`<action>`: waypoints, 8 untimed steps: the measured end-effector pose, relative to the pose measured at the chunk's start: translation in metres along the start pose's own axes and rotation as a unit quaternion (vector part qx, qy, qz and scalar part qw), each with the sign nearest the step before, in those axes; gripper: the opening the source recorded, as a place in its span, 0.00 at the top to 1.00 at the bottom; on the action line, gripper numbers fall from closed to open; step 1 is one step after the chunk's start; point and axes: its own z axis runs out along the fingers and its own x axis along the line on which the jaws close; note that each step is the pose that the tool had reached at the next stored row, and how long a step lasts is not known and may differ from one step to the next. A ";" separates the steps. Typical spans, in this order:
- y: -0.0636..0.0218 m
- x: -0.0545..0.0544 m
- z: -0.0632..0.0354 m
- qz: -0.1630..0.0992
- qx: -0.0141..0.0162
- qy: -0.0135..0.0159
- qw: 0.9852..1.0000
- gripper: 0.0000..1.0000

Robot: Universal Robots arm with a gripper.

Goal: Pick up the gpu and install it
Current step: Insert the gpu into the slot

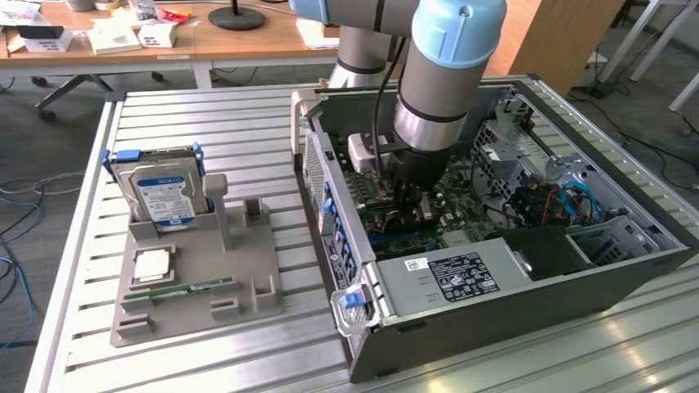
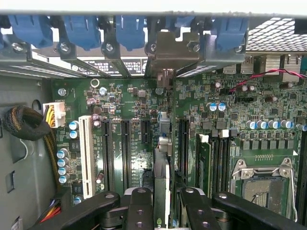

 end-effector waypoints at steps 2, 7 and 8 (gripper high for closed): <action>0.0001 0.000 0.0000 0.000 0.000 0.000 1.000 0.74; 0.0006 0.000 0.0003 0.001 0.000 0.000 1.000 0.73; 0.0004 0.000 0.0002 0.000 0.000 0.000 1.000 0.67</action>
